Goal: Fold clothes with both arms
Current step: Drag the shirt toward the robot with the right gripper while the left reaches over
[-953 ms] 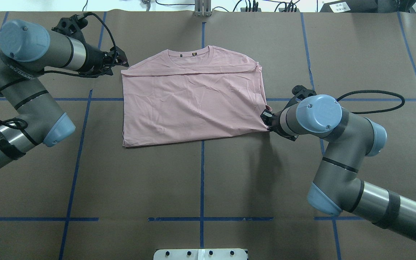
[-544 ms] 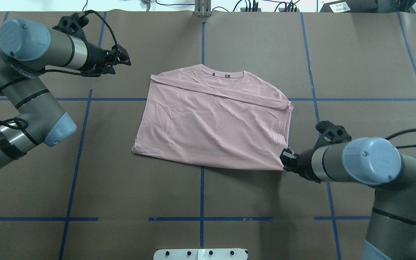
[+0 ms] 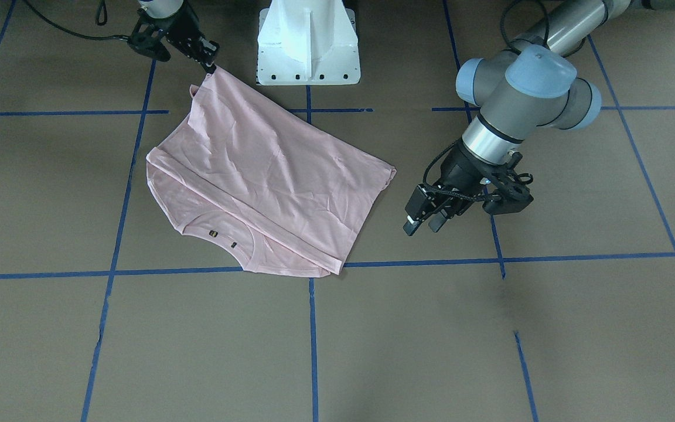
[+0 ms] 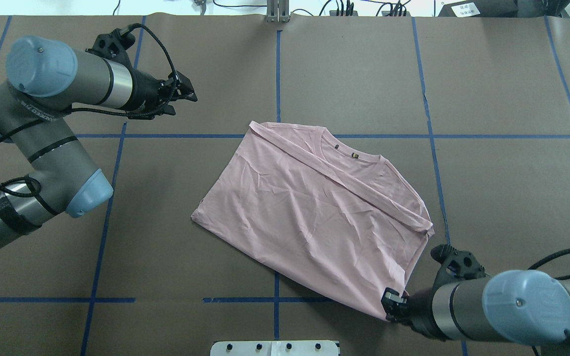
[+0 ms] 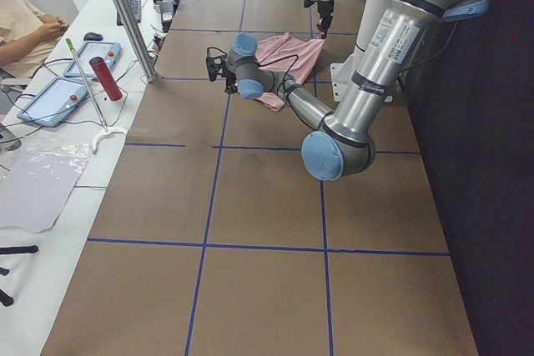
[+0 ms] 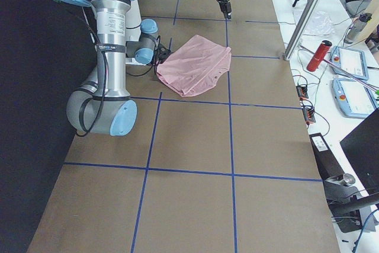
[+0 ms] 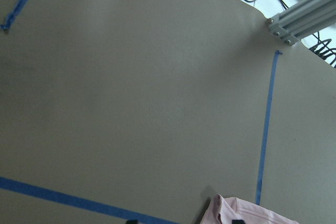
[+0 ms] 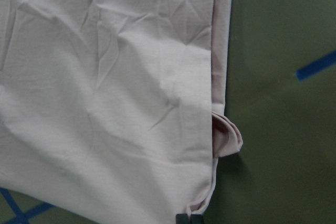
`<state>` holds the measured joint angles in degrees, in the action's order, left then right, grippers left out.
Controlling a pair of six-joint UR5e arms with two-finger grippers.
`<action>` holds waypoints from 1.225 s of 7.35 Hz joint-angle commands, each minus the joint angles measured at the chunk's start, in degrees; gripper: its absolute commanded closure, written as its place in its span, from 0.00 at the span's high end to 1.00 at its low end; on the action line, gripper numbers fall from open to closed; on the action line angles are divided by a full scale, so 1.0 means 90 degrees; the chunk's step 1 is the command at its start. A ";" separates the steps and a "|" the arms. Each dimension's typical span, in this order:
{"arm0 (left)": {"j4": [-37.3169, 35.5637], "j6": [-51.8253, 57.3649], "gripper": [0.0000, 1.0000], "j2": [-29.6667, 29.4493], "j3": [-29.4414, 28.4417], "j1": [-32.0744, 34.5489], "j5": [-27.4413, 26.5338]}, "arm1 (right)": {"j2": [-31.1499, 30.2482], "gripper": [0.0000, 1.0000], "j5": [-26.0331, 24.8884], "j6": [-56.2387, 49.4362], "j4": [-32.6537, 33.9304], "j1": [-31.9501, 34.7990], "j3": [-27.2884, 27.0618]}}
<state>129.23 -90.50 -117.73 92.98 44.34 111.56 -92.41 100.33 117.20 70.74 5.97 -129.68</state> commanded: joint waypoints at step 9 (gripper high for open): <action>-0.2461 -0.1780 0.86 0.0454 0.1271 -0.2651 -0.1614 | 0.0111 1.00 0.0161 -0.0511 -0.0018 0.2413 -0.0026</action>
<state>111.51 -106.46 -113.08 104.56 21.96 99.54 -91.59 101.84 114.31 70.64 26.65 -131.39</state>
